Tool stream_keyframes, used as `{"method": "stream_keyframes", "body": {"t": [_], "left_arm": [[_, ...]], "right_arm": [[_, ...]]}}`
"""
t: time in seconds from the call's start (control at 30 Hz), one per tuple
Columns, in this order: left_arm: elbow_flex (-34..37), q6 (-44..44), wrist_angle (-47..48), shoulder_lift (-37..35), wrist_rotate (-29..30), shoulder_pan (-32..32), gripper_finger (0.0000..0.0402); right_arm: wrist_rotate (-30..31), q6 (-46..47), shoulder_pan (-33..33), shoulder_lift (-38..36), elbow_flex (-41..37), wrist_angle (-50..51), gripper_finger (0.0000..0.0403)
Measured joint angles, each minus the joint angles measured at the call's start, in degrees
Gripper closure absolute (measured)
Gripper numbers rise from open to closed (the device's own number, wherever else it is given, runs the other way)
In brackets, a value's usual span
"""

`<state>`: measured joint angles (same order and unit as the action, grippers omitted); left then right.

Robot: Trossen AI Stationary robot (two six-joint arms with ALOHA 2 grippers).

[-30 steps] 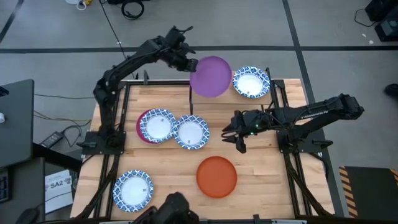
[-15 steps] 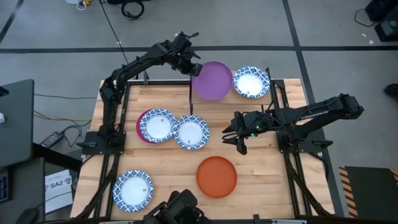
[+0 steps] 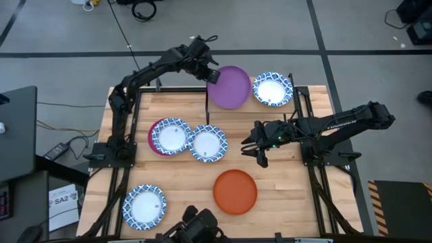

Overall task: Place and stack plates onto a shelf
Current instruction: Put the violet plate on the shelf, then stack the white patterned bowl on top of the white patterned bowl on the shelf

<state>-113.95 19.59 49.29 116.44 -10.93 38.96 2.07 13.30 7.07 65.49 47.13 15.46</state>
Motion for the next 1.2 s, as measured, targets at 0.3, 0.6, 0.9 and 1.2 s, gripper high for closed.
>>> {"method": "stream_keyframes", "body": {"t": [0.3, 0.6, 0.9, 1.2], "left_arm": [[0.1, 0.6, -1.6, 2.4, 0.6, -1.7, 0.0384], [0.0, 0.8, -2.2, 2.4, 1.1, -0.8, 0.038], [0.0, 0.7, -2.1, 2.4, 2.3, -0.9, 0.0359], [0.0, 0.3, -2.1, 2.4, 4.4, -0.8, 0.0337]], "right_arm": [[0.0, 0.0, 0.0, 0.0, 0.0, 0.0, 0.0176], [0.0, -0.4, 0.0, 0.0, 0.0, 0.0, 0.0176], [0.0, -0.4, 0.0, 0.0, 0.0, 0.0, 0.0176], [0.0, -0.4, 0.0, 0.0, 0.0, 0.0, 0.0176]]}}
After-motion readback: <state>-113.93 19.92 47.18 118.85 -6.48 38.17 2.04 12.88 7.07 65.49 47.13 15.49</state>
